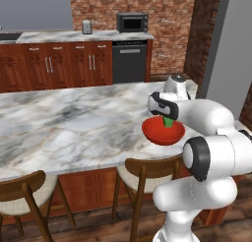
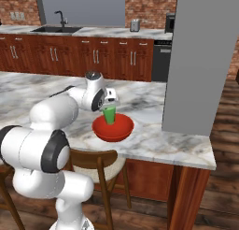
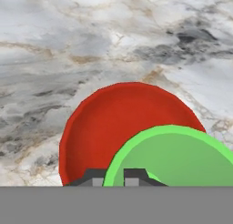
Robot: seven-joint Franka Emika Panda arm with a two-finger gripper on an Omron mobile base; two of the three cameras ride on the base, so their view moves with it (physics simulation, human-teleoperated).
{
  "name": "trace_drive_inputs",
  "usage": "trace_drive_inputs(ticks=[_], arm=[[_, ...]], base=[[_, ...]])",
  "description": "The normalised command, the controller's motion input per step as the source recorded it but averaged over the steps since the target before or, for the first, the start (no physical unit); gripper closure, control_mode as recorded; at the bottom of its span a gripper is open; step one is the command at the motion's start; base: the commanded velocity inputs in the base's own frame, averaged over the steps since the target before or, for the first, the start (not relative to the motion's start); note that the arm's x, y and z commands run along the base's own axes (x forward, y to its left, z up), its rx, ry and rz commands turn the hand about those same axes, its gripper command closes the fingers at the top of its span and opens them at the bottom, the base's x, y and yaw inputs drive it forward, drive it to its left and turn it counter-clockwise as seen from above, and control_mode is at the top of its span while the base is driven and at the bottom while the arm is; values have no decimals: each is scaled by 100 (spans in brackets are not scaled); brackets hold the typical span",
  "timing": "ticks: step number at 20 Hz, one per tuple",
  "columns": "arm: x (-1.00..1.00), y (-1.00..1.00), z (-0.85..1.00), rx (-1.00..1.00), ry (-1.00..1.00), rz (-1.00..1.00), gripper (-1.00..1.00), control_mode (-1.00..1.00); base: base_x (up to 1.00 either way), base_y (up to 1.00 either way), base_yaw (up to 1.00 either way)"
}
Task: Place the cup inside the bowl on the dining table and move the bowl to any counter.
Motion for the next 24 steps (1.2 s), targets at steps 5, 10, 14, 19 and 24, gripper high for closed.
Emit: trace_drive_inputs(ticks=[5,10,14,19,24], arm=[[-27,0,-7,9,0,4,100,-100],[-2,0,-1,1,0,4,100,-100],[0,0,0,0,0,5,100,-100],[0,0,0,0,0,4,100,-100],[0,0,-6,0,0,4,100,-100]], base=[[0,0,0],[0,0,0],[0,0,0],[0,0,0],[0,0,0]])
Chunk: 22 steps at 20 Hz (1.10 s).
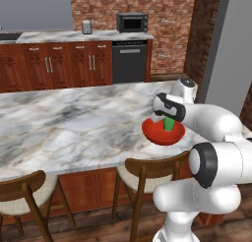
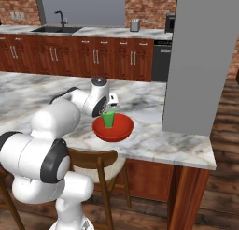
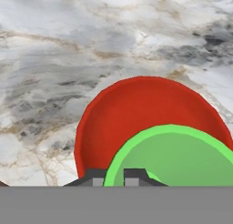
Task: Place the cup inside the bowl on the dining table and move the bowl to any counter.
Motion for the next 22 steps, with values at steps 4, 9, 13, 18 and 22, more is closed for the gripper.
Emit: trace_drive_inputs(ticks=[4,9,13,18,22], arm=[[0,0,-3,0,0,4,100,-100],[-3,0,-7,0,0,3,100,-100],[-15,-1,-9,0,0,2,100,-100],[-18,-4,-11,0,0,1,100,-100],[-11,-1,-12,0,0,1,100,-100]], base=[[0,0,0],[0,0,0],[0,0,0],[0,0,0],[0,0,0]])
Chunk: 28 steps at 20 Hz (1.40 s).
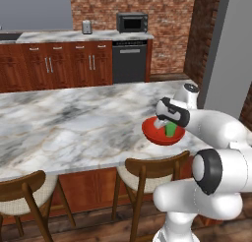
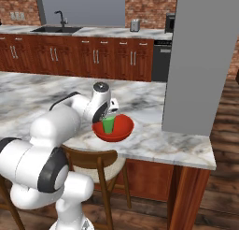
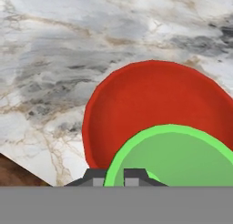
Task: Place the cup inside the bowl on the dining table and move the bowl to any counter.
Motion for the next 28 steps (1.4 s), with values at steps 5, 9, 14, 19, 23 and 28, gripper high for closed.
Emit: trace_drive_inputs(ticks=[5,9,14,19,23,28], arm=[[-1,-1,-7,0,0,2,100,-100],[2,0,0,0,0,4,100,-100],[11,0,0,0,0,4,100,-100],[1,-2,-4,0,0,3,100,-100],[0,-4,-14,0,0,2,100,-100],[0,-2,-19,0,0,2,100,-100]], base=[[0,0,0],[0,0,0],[0,0,0],[0,0,0],[0,0,0],[0,0,0]])
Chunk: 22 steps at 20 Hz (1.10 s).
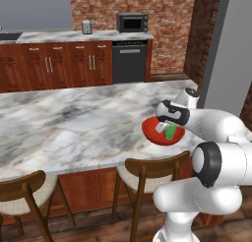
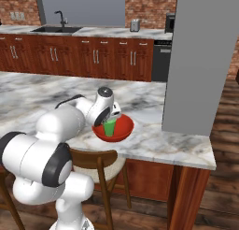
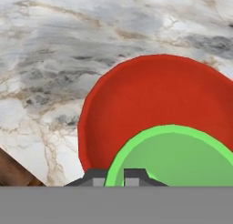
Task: Place the cup inside the bowl on the dining table and move the bowl to any counter.
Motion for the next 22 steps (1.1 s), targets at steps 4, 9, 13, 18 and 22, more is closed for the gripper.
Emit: trace_drive_inputs(ticks=[4,9,13,18,22], arm=[[0,0,-11,0,0,3,100,-100],[3,0,0,0,0,3,100,-100],[1,0,0,0,0,4,100,-100],[0,0,0,0,0,0,100,-100],[0,0,0,0,0,0,-100,-100]], base=[[0,0,0],[0,0,0],[0,0,0],[0,0,0],[0,0,0]])
